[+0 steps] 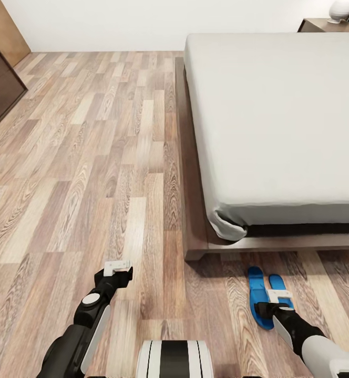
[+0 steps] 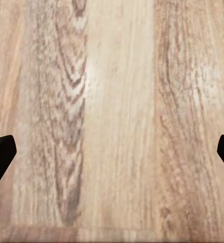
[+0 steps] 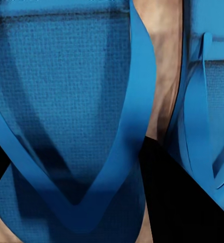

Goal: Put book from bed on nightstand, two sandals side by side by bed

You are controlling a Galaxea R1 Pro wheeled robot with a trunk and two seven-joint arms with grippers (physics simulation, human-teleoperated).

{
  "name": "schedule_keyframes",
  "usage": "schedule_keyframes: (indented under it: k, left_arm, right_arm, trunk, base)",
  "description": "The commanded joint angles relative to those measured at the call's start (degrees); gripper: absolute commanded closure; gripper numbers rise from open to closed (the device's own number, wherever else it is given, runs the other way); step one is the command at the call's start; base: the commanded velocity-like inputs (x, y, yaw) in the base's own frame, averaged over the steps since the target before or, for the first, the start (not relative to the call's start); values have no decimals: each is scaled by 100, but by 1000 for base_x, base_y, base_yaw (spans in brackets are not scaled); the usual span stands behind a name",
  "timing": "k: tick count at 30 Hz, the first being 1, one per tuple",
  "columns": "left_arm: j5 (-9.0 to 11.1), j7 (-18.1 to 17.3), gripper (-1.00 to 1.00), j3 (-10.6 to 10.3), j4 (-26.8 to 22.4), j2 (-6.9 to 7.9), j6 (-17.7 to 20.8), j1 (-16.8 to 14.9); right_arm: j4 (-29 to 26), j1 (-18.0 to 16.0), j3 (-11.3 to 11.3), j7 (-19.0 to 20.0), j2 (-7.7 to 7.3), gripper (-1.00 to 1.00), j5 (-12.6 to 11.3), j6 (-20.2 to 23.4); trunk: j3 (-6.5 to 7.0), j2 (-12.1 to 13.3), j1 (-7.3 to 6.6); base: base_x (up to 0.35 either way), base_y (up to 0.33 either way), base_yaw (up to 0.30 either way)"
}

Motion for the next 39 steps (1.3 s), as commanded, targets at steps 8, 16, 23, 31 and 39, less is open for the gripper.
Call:
schedule_keyframes:
  k: [8, 16, 23, 31, 39]
  left_arm:
    - [25, 41, -100, -7, -7, 1, 27, -2]
    - [31, 41, -100, -8, -8, -2, 27, -2]
    - [45, 41, -100, -3, -7, -5, 27, -2]
    - [54, 41, -100, -1, -7, 1, 27, -2]
    - [58, 41, -100, -1, -7, -5, 27, -2]
  right_arm:
    - [-19, 1, 1, -16, -4, -100, -57, 36]
    - [-47, 1, 0, -16, -2, -100, -58, 36]
    - [-55, 1, 0, -16, 0, -100, -58, 36]
    - [-71, 1, 0, 5, 0, -100, -58, 34]
    - [-79, 1, 0, 10, 0, -100, -58, 31]
  trunk:
    - [-3, -1, -1]
    - [-3, -1, -1]
    - [130, 7, -16]
    - [307, 17, -37]
    - [484, 28, -58]
  base:
    - [0, 0, 0]
    - [0, 0, 0]
    - [0, 0, 0]
    - [0, 0, 0]
    - [0, 0, 0]
